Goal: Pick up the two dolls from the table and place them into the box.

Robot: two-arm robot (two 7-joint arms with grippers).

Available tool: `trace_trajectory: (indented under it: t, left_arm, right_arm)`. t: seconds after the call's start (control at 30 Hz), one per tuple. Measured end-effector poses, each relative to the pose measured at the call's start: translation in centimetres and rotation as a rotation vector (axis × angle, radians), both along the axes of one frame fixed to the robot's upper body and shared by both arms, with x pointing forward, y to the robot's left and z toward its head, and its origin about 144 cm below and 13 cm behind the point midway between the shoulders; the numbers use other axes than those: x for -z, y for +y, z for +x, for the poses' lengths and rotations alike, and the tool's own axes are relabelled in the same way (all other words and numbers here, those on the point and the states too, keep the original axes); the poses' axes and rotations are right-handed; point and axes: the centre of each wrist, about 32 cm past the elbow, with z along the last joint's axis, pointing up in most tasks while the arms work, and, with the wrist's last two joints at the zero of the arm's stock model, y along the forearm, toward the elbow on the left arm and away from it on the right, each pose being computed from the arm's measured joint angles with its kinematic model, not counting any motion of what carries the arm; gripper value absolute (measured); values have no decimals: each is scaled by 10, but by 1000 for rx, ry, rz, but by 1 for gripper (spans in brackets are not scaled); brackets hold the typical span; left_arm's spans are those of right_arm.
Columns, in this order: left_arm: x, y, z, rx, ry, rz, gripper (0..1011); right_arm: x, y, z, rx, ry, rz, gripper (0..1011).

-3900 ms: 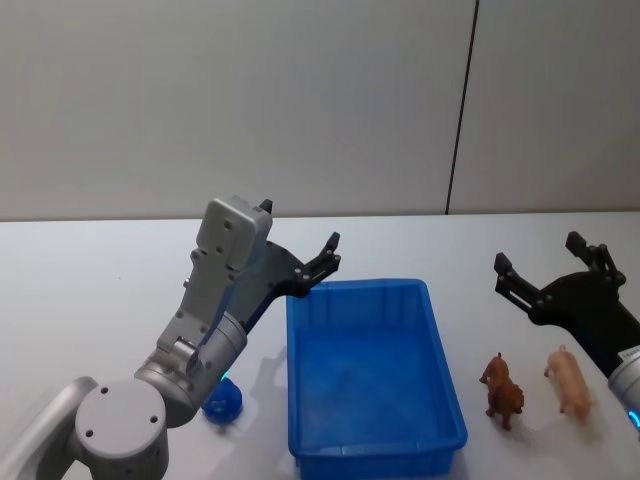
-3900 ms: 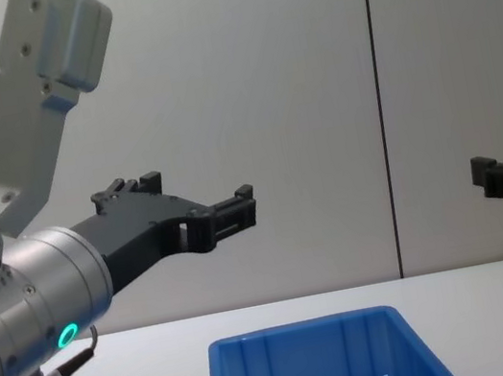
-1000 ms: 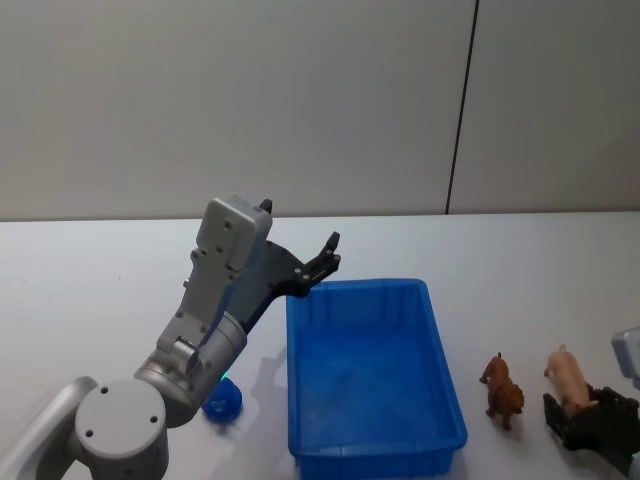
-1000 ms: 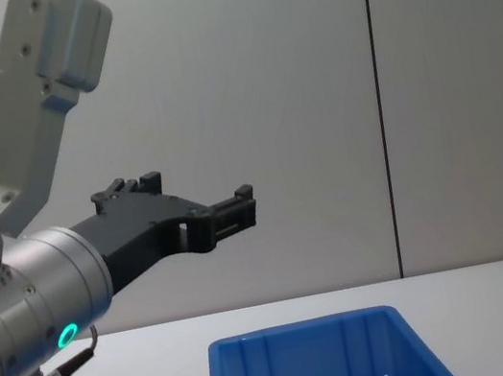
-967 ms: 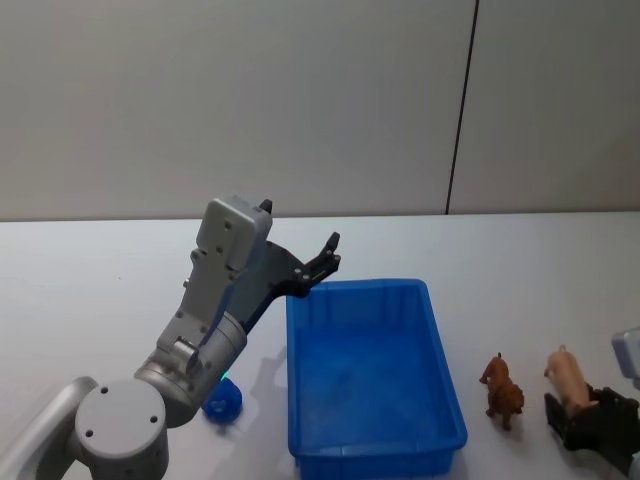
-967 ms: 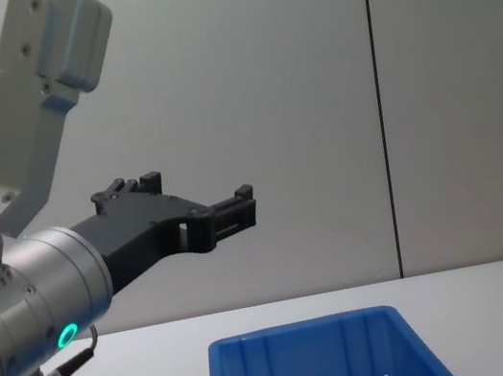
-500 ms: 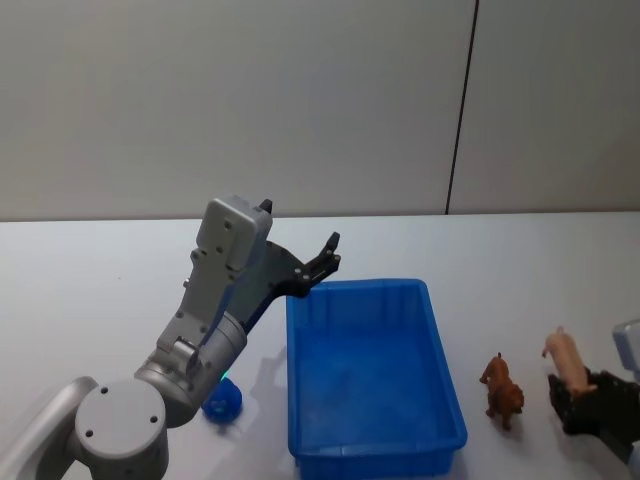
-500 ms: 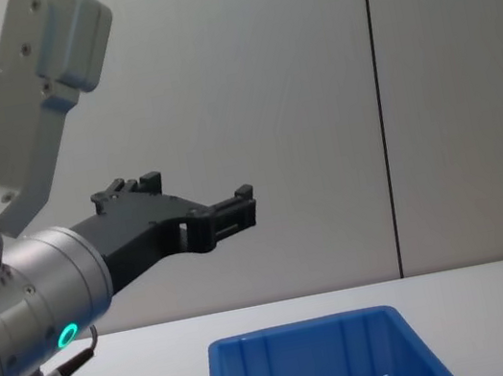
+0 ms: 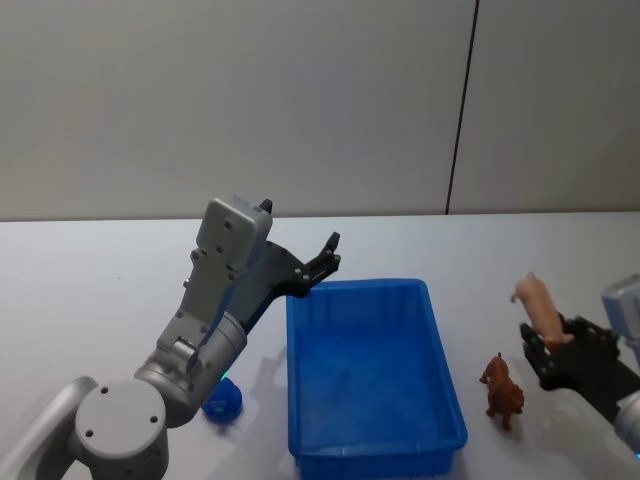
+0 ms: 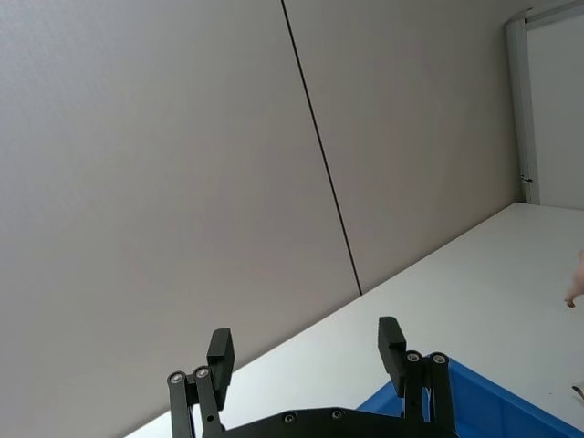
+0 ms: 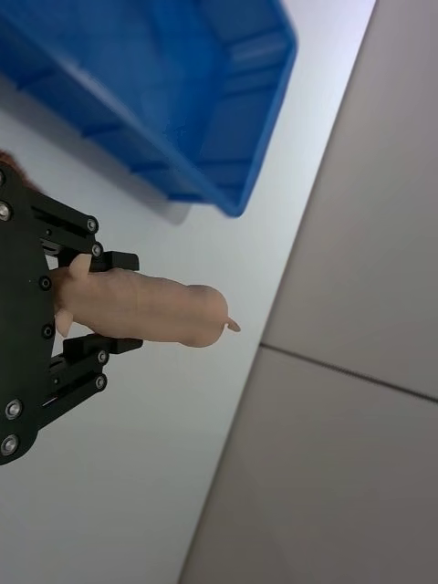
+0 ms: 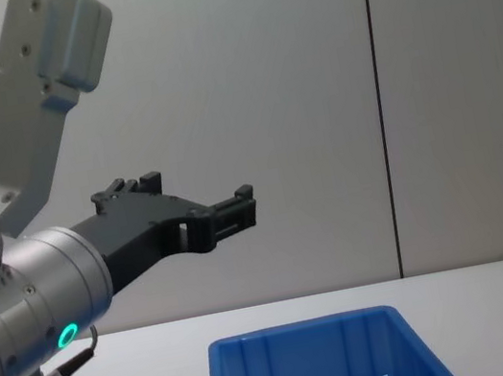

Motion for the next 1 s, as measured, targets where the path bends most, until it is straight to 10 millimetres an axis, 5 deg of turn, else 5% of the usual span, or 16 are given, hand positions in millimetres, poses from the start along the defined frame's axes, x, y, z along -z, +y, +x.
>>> trace_trajectory:
  t: [0.43, 0.83, 1.0]
  left_arm:
    - [0, 0, 0, 0, 0, 0, 1000]
    - [0, 0, 0, 0, 0, 0, 1000]
    - [0, 0, 0, 0, 0, 0, 1000]
  right_arm:
    - [-28, 22, 17, -189, -43, 51, 360]
    - [-34, 50, 34, -349, 24, 86, 361]
    - [-34, 61, 40, -403, 52, 91, 510]
